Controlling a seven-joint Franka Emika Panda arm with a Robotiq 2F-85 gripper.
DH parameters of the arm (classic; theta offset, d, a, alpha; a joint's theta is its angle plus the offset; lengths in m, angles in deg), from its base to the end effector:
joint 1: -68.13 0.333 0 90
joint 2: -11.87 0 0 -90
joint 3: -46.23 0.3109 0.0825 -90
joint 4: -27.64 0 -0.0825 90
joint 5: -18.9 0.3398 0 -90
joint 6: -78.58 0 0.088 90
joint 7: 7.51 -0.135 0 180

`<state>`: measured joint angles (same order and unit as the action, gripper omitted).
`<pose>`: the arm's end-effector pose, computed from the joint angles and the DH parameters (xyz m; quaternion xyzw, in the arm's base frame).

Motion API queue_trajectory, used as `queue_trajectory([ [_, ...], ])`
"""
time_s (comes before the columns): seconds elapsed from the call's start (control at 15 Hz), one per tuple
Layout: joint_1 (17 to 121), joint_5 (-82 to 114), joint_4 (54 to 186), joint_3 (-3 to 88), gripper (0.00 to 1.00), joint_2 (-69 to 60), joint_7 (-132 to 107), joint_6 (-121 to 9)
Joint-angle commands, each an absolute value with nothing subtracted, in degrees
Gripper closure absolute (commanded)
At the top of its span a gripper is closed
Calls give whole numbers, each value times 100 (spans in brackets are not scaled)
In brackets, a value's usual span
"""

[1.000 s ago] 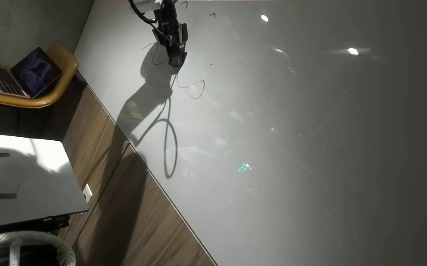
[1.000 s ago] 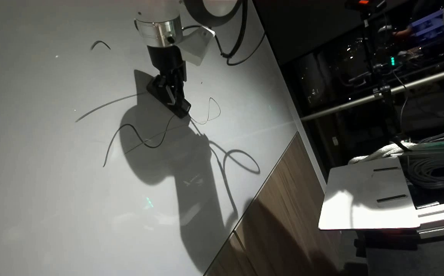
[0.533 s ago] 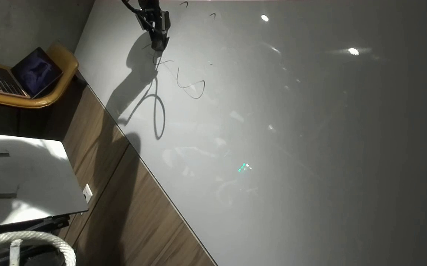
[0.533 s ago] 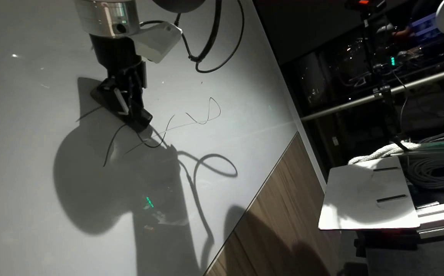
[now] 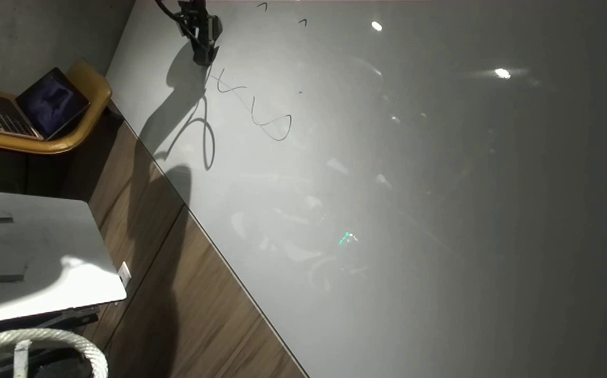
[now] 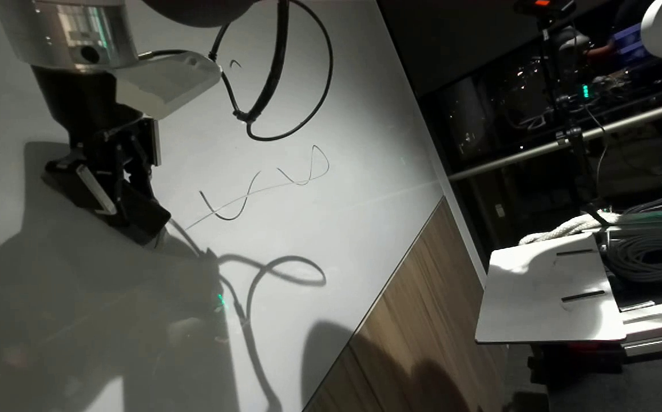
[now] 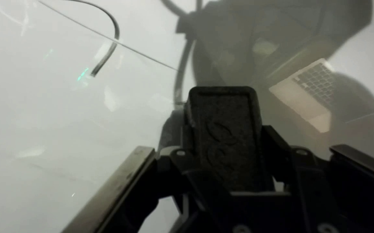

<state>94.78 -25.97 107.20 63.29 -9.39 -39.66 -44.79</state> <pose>0.5408 0.4051 0.5416 0.9069 0.2143 0.3405 0.1249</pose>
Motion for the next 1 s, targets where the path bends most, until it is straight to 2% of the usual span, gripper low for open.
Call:
queue_trajectory([
  [0.0,9555,-2453,9468,5954,71,-1853,-3506,-4648],
  [0.27,9232,-2010,9768,5972,71,-1583,-3546,-4674],
  [0.67,9032,-1866,11219,5904,71,-1092,-3969,-5203],
  [0.93,8979,-1909,11900,5481,71,-869,-3962,-5562],
])
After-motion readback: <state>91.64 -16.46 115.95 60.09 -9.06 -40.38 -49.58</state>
